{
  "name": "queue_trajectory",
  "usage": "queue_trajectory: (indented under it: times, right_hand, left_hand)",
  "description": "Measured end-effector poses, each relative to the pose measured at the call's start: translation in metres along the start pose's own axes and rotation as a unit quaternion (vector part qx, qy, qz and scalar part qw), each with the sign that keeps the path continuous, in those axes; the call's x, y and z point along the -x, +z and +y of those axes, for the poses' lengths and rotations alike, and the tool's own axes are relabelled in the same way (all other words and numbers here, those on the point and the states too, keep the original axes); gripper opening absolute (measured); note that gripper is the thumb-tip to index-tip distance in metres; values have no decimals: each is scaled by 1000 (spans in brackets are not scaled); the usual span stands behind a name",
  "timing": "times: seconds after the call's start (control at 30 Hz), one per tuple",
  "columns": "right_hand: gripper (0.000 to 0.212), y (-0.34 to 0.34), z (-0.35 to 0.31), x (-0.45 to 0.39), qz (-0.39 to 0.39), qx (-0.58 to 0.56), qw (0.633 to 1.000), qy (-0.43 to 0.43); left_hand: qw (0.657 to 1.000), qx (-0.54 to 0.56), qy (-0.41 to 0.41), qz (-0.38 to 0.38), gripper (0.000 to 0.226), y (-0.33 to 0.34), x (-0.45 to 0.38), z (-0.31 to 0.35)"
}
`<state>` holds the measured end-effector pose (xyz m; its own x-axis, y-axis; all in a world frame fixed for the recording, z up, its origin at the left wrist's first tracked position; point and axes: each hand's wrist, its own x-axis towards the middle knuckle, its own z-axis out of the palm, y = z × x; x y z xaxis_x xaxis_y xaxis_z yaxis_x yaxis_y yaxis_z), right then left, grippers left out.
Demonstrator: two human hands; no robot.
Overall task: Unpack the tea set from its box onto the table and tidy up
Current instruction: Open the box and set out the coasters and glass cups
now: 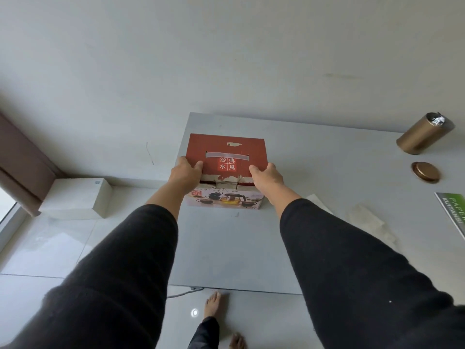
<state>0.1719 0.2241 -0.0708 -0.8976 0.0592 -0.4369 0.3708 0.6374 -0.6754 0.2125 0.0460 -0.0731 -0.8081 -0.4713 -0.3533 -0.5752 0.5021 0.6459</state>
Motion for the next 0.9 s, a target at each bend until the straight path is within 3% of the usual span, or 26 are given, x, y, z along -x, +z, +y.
queue_trajectory:
  times: [0.1, 0.23, 0.4, 0.53, 0.9]
  right_hand:
    - [52, 5, 2, 13, 35, 59, 997, -15]
    - [46, 20, 8, 32, 154, 128, 977, -69]
    - [29, 41, 17, 56, 210, 147, 962, -99]
    - [24, 57, 24, 64, 215, 165, 957, -104]
    - [35, 74, 27, 77, 270, 144, 943, -128]
  left_hand:
    - [999, -18, 38, 5, 68, -2, 7, -7]
    - [994, -42, 97, 21, 88, -2, 14, -11]
    - [981, -137, 128, -49, 100, -7, 16, -17]
    - [973, -162, 159, -43, 90, -14, 15, -23]
    - [973, -152, 169, -25, 74, -12, 14, -24]
